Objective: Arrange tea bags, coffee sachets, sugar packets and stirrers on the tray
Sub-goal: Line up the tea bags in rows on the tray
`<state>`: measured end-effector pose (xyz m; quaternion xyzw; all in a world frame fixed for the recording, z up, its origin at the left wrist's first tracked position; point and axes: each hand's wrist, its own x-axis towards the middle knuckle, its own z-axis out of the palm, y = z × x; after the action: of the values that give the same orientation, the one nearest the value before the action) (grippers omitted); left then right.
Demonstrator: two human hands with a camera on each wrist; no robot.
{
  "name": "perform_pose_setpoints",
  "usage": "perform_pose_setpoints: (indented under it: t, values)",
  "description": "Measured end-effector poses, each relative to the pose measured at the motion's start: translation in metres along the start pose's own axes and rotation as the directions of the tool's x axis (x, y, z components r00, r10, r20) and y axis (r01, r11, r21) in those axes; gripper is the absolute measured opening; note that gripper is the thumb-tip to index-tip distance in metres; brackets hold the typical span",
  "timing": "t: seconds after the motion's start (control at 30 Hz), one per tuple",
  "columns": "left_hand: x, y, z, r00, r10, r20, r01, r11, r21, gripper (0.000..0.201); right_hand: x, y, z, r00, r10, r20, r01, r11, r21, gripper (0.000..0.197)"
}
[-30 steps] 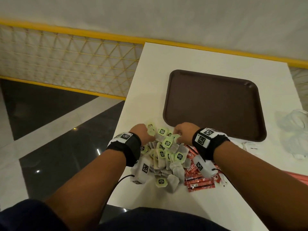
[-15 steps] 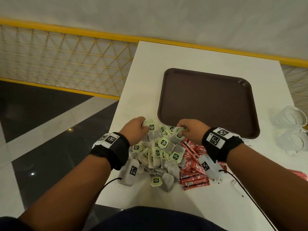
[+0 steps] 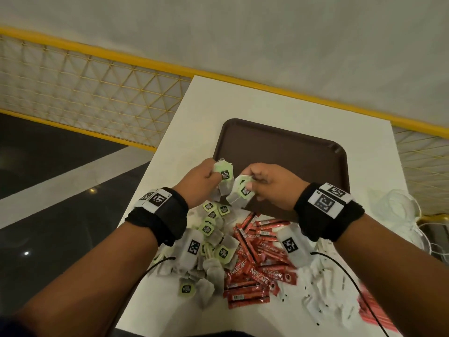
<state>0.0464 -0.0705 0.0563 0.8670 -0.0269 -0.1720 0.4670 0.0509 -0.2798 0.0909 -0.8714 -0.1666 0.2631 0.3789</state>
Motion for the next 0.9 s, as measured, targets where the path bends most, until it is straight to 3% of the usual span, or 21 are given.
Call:
perform_pose_setpoints:
  t: [0.13,0.27,0.33,0.4,0.6,0.73,0.8,0.9]
  values:
    - [0.013,0.015,0.006,0.998,-0.046,0.053,0.059,0.958,-0.282,0.009,0.017,-0.001,-0.021,0.997,-0.055,0.052,0.054,0.998,0.015,0.014]
    - [0.027,0.023,0.009,0.978,-0.156,0.139,0.209,0.741,-0.638,0.020,0.039,0.005,-0.032,0.996,-0.088,-0.017,0.089,0.994,0.069,0.016]
    - [0.035,0.024,0.010,0.956,-0.102,0.276,0.276,0.635,-0.721,0.037,0.049,0.007,-0.033,0.994,-0.098,-0.053,0.103,0.989,0.104,0.018]
    - [0.044,0.022,0.009,0.943,-0.042,0.331,0.289,0.600,-0.746,0.048,0.060,0.009,-0.035,0.990,-0.112,-0.080,0.121,0.986,0.113,0.020]
    - [0.077,0.008,-0.002,0.954,-0.068,0.293,0.277,0.579,-0.767,0.058,0.092,0.021,-0.039,0.973,-0.060,-0.222,0.104,0.976,0.191,0.031]
    - [0.099,0.001,-0.004,0.967,-0.082,0.240,0.242,0.580,-0.778,0.044,0.106,0.031,-0.038,0.935,0.089,-0.342,0.001,0.967,0.255,0.041]
    - [0.109,-0.004,-0.005,0.975,-0.100,0.197,0.218,0.570,-0.793,0.043,0.109,0.038,-0.036,0.930,0.193,-0.314,-0.077,0.935,0.346,0.038]
    - [0.121,-0.014,-0.005,0.979,-0.110,0.172,0.204,0.574,-0.793,0.050,0.109,0.048,-0.028,0.932,0.304,-0.196,-0.128,0.784,0.607,0.030]
